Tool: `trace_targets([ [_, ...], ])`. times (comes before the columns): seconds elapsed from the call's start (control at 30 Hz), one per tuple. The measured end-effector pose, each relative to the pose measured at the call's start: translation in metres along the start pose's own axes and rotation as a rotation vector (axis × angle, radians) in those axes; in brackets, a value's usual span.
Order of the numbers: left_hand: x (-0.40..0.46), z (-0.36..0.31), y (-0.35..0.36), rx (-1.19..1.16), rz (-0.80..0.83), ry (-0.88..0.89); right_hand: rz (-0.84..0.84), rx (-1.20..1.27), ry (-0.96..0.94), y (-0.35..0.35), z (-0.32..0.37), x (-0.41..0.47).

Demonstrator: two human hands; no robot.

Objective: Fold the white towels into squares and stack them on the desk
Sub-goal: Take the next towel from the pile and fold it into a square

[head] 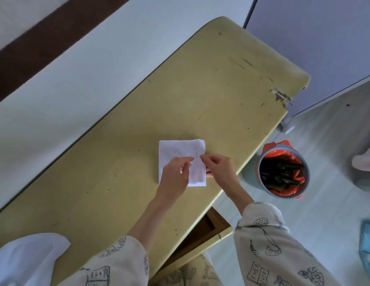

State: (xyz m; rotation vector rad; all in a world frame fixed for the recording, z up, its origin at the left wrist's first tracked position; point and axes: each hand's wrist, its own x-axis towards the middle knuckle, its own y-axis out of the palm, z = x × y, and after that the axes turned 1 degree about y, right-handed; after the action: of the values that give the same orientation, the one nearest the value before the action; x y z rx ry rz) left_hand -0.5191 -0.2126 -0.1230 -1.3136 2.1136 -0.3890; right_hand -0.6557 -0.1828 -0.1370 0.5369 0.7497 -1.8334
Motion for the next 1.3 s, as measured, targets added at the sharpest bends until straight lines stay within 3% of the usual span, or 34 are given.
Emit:
trace_targets([
  [0.13,-0.006,0.017,-0.015,0.114,-0.217,0.018,-0.048,-0.09,0.012,0.003,0.002,0.002],
  [0.33,-0.006,0.037,-0.018,0.212,-0.121,-0.039,-0.051,-0.129,0.032,0.001,0.004,0.0],
  [0.73,-0.009,0.04,-0.015,0.301,-0.116,0.002,-0.073,-0.173,-0.002,0.003,0.006,-0.002],
  [0.93,-0.005,0.048,-0.014,0.512,-0.077,0.092,-0.088,-0.227,-0.013,0.004,0.006,-0.003],
  [1.03,-0.003,0.05,-0.018,0.631,-0.116,0.162,-0.225,-0.372,-0.185,0.006,0.001,-0.011],
  [1.1,-0.002,0.049,-0.02,0.669,-0.149,0.192,-0.346,-0.521,-0.514,0.013,-0.006,-0.016],
  [1.17,0.002,0.048,-0.02,0.676,-0.149,0.237,-0.347,-0.762,-0.749,0.024,-0.019,-0.014],
  [1.3,0.018,0.059,-0.009,0.711,-0.061,0.289,-0.243,-1.067,-0.708,0.032,-0.045,-0.002],
])
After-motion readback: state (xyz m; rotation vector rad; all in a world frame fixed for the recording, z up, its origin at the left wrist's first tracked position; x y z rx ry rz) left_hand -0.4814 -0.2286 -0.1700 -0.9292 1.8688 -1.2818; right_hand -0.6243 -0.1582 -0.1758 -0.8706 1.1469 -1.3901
